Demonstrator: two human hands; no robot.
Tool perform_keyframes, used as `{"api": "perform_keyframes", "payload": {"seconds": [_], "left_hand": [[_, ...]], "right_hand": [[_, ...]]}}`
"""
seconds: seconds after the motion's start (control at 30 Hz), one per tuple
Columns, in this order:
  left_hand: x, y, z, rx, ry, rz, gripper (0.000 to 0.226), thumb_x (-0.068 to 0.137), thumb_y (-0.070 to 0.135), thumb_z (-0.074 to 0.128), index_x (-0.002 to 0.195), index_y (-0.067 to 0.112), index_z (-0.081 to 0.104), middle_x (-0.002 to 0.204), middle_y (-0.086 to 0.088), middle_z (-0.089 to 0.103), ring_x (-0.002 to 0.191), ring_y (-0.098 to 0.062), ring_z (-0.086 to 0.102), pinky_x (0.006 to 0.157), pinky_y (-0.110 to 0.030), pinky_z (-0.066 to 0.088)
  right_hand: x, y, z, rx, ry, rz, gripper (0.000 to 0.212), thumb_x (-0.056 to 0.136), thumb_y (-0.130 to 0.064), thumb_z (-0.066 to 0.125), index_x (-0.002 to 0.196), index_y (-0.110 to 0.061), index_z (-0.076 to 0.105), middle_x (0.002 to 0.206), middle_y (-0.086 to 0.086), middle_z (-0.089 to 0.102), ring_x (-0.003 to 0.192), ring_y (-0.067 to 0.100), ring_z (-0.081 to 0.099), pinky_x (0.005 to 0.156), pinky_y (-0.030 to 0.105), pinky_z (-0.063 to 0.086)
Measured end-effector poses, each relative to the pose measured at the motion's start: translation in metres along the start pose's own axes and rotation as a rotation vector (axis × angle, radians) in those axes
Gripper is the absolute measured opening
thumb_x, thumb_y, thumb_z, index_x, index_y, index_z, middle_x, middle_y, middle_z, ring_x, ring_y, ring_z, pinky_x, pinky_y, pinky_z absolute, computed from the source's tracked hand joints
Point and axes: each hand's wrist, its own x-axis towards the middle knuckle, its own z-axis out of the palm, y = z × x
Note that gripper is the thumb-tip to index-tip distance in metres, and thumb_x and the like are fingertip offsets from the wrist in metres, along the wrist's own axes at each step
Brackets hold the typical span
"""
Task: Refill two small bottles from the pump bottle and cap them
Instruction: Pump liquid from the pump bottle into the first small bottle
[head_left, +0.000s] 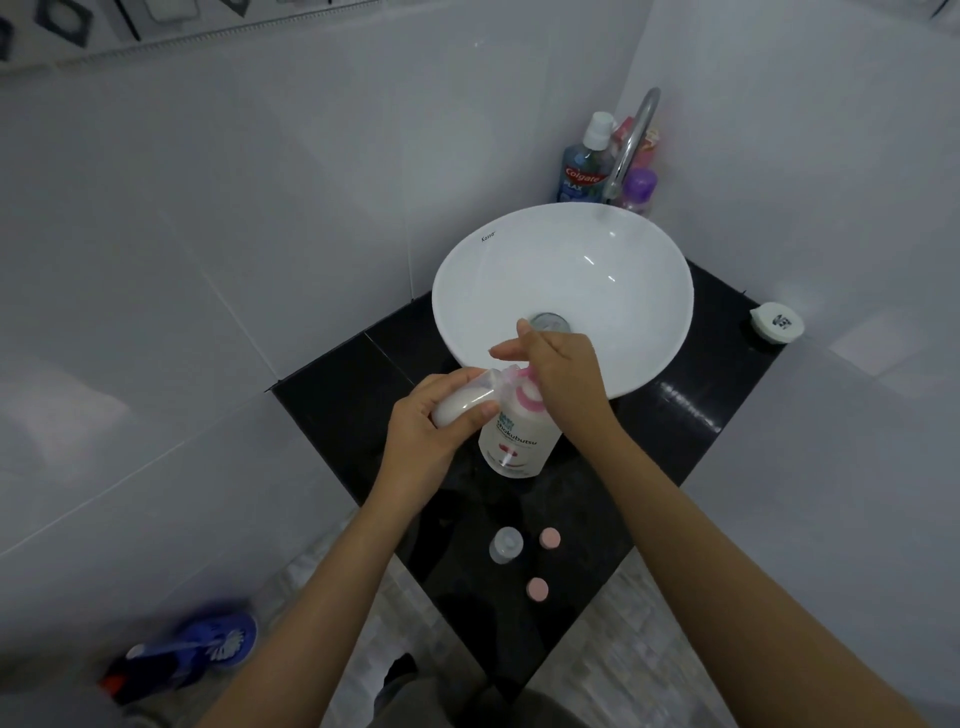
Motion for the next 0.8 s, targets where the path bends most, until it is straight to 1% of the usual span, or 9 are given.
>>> {"api": "perform_keyframes", "payload": {"seconds": [0.13,0.23,0.27,0.33,0.43,0.5,0.63,0.73,0.8], "left_hand": [[0.001,-0.005,0.0,0.02,-0.009,-0.026,0.029,0.082,0.015,0.069,0.106,0.029,0.064,0.108,0.007,0.063,0.092,0.009,0.06,0.075,-0.004,0.048],[0.0,-0.008,-0.001,0.058,-0.019,-0.026,0.03,0.081,0.018,0.069,0.105,0.033,0.062,0.11,0.006,0.064,0.095,0.002,0.06,0.074,-0.008,0.049],[-0.001,-0.007,-0.002,0.071,-0.026,-0.013,0.03,0.08,0.019,0.07,0.105,0.034,0.061,0.109,0.008,0.064,0.095,0.002,0.06,0.074,-0.008,0.049],[0.0,-0.007,-0.003,0.126,-0.058,0.012,0.032,0.077,0.022,0.073,0.104,0.035,0.061,0.106,0.01,0.064,0.095,0.001,0.06,0.076,-0.011,0.05],[0.003,-0.006,0.0,0.252,-0.082,0.032,0.037,0.077,0.028,0.073,0.11,0.033,0.059,0.108,0.011,0.063,0.098,-0.003,0.058,0.079,-0.016,0.047],[0.004,-0.005,0.003,0.256,-0.071,0.052,0.038,0.078,0.028,0.073,0.114,0.03,0.061,0.109,0.011,0.063,0.098,-0.002,0.059,0.079,-0.017,0.048],[0.006,-0.004,0.005,0.278,-0.058,0.089,0.037,0.079,0.028,0.072,0.115,0.027,0.061,0.11,0.007,0.064,0.1,-0.007,0.059,0.083,-0.022,0.051],[0.004,-0.003,0.004,0.297,-0.05,0.104,0.034,0.079,0.029,0.072,0.111,0.033,0.06,0.105,0.014,0.062,0.098,-0.004,0.058,0.081,-0.02,0.05],[0.004,-0.003,0.003,0.295,-0.047,0.102,0.035,0.079,0.029,0.072,0.112,0.032,0.06,0.106,0.014,0.062,0.097,-0.002,0.058,0.079,-0.017,0.048]], "right_hand": [[0.001,0.011,0.005,-0.005,-0.008,0.011,0.04,0.099,-0.026,0.042,0.095,-0.005,0.075,0.1,0.009,0.073,0.072,-0.004,0.06,0.07,0.004,0.043],[0.0,0.016,0.009,-0.042,0.014,0.002,0.04,0.099,-0.027,0.042,0.091,-0.007,0.076,0.094,0.006,0.073,0.074,-0.001,0.06,0.068,0.004,0.042],[0.0,0.015,0.007,-0.053,0.008,-0.005,0.04,0.099,-0.027,0.042,0.09,-0.006,0.075,0.092,0.006,0.073,0.074,0.001,0.06,0.068,0.006,0.042],[0.001,0.009,0.005,-0.045,-0.005,-0.005,0.039,0.098,-0.027,0.043,0.09,-0.005,0.074,0.089,0.005,0.072,0.075,0.006,0.064,0.074,0.014,0.046],[0.001,0.001,0.001,0.025,0.02,-0.01,0.031,0.096,-0.025,0.05,0.095,-0.005,0.073,0.094,0.008,0.074,0.08,0.017,0.069,0.084,0.028,0.051],[-0.001,-0.002,0.001,0.056,0.057,-0.016,0.029,0.094,-0.024,0.054,0.097,-0.003,0.073,0.094,0.01,0.074,0.076,0.015,0.068,0.083,0.026,0.051],[-0.006,-0.006,0.001,0.128,0.085,-0.006,0.03,0.092,-0.026,0.056,0.095,0.0,0.072,0.088,0.011,0.074,0.07,0.011,0.067,0.078,0.022,0.051],[-0.008,-0.006,0.001,0.148,0.096,-0.001,0.032,0.092,-0.027,0.057,0.092,0.0,0.073,0.084,0.01,0.073,0.07,0.013,0.068,0.08,0.026,0.053],[-0.008,-0.006,0.001,0.163,0.109,-0.007,0.032,0.093,-0.027,0.056,0.089,0.0,0.072,0.083,0.01,0.073,0.072,0.016,0.069,0.082,0.029,0.053]]}}
